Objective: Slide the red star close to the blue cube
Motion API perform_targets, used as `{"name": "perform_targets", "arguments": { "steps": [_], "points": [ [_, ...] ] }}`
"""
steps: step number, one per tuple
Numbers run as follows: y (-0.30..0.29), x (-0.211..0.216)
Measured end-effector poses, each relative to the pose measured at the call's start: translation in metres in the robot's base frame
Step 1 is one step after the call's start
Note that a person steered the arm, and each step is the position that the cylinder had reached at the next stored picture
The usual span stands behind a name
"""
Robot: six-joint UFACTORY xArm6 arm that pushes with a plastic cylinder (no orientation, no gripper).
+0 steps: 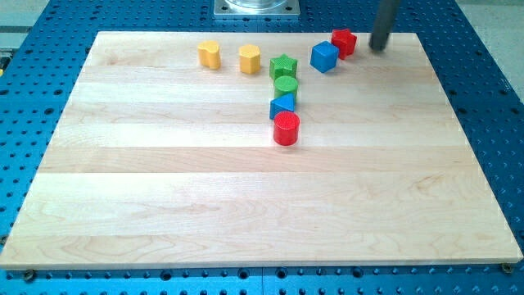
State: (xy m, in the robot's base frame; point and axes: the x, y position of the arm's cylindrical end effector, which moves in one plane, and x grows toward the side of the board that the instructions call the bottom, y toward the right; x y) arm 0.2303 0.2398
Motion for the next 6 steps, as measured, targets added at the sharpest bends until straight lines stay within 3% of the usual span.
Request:
{"name": "perform_targets", "arguments": {
  "steps": [2,6],
  "points": [
    [0.021,0.015],
    [-0.013,0.013]
  ]
}}
